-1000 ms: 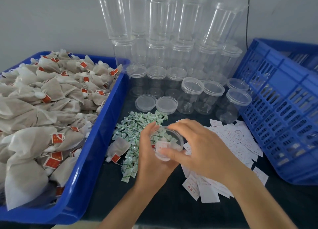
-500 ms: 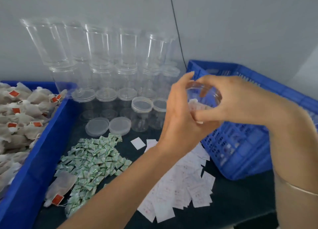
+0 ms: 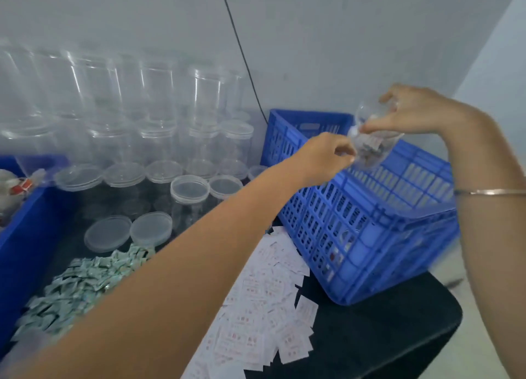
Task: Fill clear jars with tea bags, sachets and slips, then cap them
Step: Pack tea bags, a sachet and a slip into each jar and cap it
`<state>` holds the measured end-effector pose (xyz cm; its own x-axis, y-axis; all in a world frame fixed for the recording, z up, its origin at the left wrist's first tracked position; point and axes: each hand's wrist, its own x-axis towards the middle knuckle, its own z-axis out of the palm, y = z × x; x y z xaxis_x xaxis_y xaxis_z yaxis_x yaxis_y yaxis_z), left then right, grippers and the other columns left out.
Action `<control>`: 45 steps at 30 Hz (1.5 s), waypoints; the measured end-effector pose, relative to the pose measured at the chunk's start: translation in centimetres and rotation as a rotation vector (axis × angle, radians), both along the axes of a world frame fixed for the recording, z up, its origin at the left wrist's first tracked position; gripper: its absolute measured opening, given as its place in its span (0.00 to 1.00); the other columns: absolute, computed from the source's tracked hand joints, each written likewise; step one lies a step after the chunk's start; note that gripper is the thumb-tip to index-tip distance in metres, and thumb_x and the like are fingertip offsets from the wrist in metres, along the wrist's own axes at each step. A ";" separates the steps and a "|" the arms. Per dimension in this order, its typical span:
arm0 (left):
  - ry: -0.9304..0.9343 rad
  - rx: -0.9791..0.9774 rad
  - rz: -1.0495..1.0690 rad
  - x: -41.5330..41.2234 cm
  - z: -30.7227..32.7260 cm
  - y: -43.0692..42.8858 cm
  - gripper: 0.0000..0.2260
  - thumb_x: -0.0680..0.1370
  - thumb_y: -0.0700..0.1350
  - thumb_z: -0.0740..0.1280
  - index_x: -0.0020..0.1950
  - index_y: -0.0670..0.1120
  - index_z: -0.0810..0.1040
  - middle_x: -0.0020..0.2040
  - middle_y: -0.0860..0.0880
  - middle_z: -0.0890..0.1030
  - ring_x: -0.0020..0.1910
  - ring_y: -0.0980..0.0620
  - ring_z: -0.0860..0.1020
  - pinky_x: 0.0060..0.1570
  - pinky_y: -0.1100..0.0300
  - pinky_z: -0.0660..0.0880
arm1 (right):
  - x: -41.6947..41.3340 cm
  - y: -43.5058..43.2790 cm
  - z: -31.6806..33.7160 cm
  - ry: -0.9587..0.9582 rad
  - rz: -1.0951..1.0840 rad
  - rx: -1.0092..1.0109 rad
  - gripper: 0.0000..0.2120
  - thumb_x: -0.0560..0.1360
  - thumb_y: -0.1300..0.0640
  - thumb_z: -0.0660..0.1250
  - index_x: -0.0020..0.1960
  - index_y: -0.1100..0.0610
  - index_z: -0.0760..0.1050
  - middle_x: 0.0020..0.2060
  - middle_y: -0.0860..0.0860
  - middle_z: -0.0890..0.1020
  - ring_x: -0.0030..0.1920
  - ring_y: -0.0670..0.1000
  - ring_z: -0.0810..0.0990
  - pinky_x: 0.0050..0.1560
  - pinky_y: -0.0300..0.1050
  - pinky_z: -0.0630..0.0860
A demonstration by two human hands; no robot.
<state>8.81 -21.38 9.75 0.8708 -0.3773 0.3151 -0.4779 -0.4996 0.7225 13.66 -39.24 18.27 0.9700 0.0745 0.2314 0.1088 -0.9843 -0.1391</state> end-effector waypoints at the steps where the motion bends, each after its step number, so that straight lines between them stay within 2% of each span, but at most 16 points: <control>1: 0.025 0.090 -0.031 0.2 -0.5 -0.5 0.12 0.82 0.42 0.61 0.64 0.42 0.76 0.64 0.44 0.77 0.58 0.47 0.77 0.56 0.56 0.73 | 1.0 0.1 -1.1 0.108 0.019 -0.027 0.33 0.63 0.35 0.77 0.57 0.57 0.76 0.50 0.55 0.80 0.51 0.57 0.78 0.48 0.47 0.75; 3: 0.037 0.200 -0.042 0.6 -1.4 -1.3 0.14 0.83 0.44 0.59 0.67 0.42 0.74 0.65 0.42 0.76 0.58 0.43 0.76 0.53 0.56 0.71 | 2.8 0.1 -3.5 0.313 0.034 -0.045 0.28 0.65 0.38 0.77 0.51 0.58 0.76 0.44 0.54 0.78 0.42 0.55 0.79 0.40 0.46 0.79; 6: 0.021 0.298 -0.027 1.2 -2.5 -1.9 0.16 0.83 0.45 0.60 0.69 0.42 0.73 0.67 0.42 0.74 0.63 0.42 0.74 0.60 0.51 0.71 | 5.0 -0.3 -7.4 0.531 0.002 -0.039 0.18 0.78 0.50 0.70 0.63 0.58 0.74 0.46 0.51 0.76 0.41 0.54 0.81 0.41 0.46 0.80; 8: -0.005 0.353 -0.016 1.4 -2.9 -1.9 0.18 0.83 0.46 0.60 0.72 0.43 0.69 0.70 0.44 0.70 0.66 0.44 0.71 0.63 0.53 0.68 | 5.8 -0.3 -9.5 0.643 -0.012 -0.025 0.21 0.82 0.59 0.61 0.75 0.55 0.64 0.54 0.48 0.76 0.51 0.57 0.81 0.46 0.49 0.79; 10: -0.030 0.380 -0.018 1.5 -3.0 -1.8 0.18 0.82 0.47 0.61 0.72 0.44 0.68 0.69 0.46 0.70 0.66 0.46 0.70 0.63 0.54 0.68 | 6.4 -0.2 -11.1 0.715 -0.030 -0.007 0.27 0.85 0.55 0.57 0.81 0.52 0.52 0.72 0.54 0.68 0.70 0.61 0.72 0.63 0.58 0.74; 11: -0.040 0.385 -0.026 1.5 -3.1 -1.7 0.18 0.82 0.46 0.61 0.72 0.45 0.69 0.69 0.46 0.70 0.66 0.46 0.70 0.63 0.53 0.68 | 6.6 -0.1 -11.6 0.742 -0.057 0.037 0.28 0.85 0.51 0.57 0.81 0.53 0.52 0.75 0.58 0.67 0.72 0.62 0.70 0.69 0.62 0.69; 16: -0.099 0.370 -0.046 1.5 -3.7 -1.2 0.18 0.81 0.45 0.63 0.72 0.47 0.68 0.68 0.48 0.70 0.65 0.49 0.70 0.61 0.58 0.66 | 6.9 0.0 -12.4 0.767 -0.172 0.077 0.24 0.84 0.46 0.56 0.69 0.65 0.68 0.58 0.59 0.77 0.58 0.59 0.75 0.70 0.65 0.68; 20: -0.157 0.401 -0.055 1.8 -4.3 -1.0 0.20 0.80 0.43 0.64 0.73 0.46 0.67 0.68 0.49 0.69 0.64 0.50 0.71 0.57 0.62 0.66 | 6.5 0.1 -12.1 0.747 -0.212 -0.095 0.18 0.84 0.45 0.57 0.59 0.61 0.71 0.56 0.59 0.76 0.59 0.61 0.77 0.69 0.62 0.70; 24: -0.197 0.416 -0.051 2.1 -4.4 -0.9 0.21 0.80 0.42 0.64 0.73 0.46 0.66 0.68 0.49 0.69 0.64 0.50 0.70 0.58 0.61 0.66 | 5.5 0.5 -11.3 0.596 -0.250 -0.370 0.16 0.84 0.54 0.59 0.64 0.63 0.76 0.57 0.58 0.78 0.52 0.58 0.76 0.52 0.53 0.72; 29: -0.192 0.402 -0.065 2.2 -4.6 -1.1 0.21 0.80 0.41 0.64 0.73 0.46 0.65 0.68 0.49 0.68 0.62 0.49 0.71 0.53 0.63 0.65 | 4.8 0.7 -10.9 0.586 -0.291 -0.464 0.16 0.84 0.57 0.58 0.68 0.62 0.73 0.63 0.59 0.75 0.56 0.58 0.75 0.52 0.51 0.70; 31: -0.184 0.394 -0.083 2.0 -4.7 -0.9 0.22 0.80 0.40 0.64 0.73 0.46 0.64 0.70 0.49 0.67 0.64 0.49 0.71 0.56 0.62 0.66 | 4.7 0.8 -10.9 0.596 -0.289 -0.390 0.17 0.84 0.54 0.59 0.67 0.62 0.74 0.57 0.58 0.77 0.51 0.58 0.76 0.51 0.53 0.71; 33: -0.198 0.379 -0.056 1.9 -4.7 0.2 0.22 0.80 0.40 0.64 0.74 0.45 0.65 0.72 0.49 0.67 0.66 0.49 0.70 0.62 0.59 0.67 | 4.6 1.4 -10.8 0.576 -0.230 -0.265 0.19 0.84 0.52 0.58 0.68 0.62 0.73 0.61 0.59 0.78 0.55 0.59 0.78 0.57 0.56 0.74; 35: -0.201 0.350 0.026 2.0 -4.6 2.2 0.21 0.80 0.40 0.64 0.73 0.44 0.66 0.72 0.48 0.68 0.69 0.50 0.69 0.65 0.59 0.65 | 5.2 2.5 -10.5 0.418 -0.092 -0.205 0.14 0.84 0.58 0.57 0.64 0.64 0.75 0.65 0.61 0.76 0.59 0.61 0.77 0.61 0.56 0.74; 37: -0.163 0.277 0.129 2.1 -4.3 4.9 0.20 0.79 0.39 0.64 0.71 0.43 0.68 0.71 0.48 0.71 0.69 0.50 0.69 0.66 0.60 0.65 | 5.5 3.6 -9.6 0.174 -0.001 -0.165 0.09 0.81 0.62 0.60 0.57 0.64 0.76 0.62 0.63 0.78 0.57 0.62 0.77 0.55 0.53 0.75; 41: -0.110 0.022 0.362 1.6 -3.7 11.4 0.15 0.77 0.35 0.65 0.64 0.40 0.75 0.62 0.46 0.78 0.63 0.51 0.75 0.60 0.65 0.69 | 4.8 7.5 -7.9 -0.157 0.111 0.032 0.14 0.78 0.64 0.60 0.62 0.59 0.76 0.63 0.60 0.77 0.62 0.62 0.76 0.58 0.54 0.74; 45: -0.064 -0.119 0.551 0.3 -4.1 17.4 0.12 0.77 0.33 0.65 0.60 0.39 0.78 0.54 0.48 0.79 0.53 0.55 0.76 0.46 0.79 0.69 | 3.2 13.8 -8.2 -0.138 0.340 0.064 0.13 0.78 0.59 0.63 0.61 0.58 0.76 0.61 0.58 0.76 0.61 0.59 0.76 0.59 0.53 0.73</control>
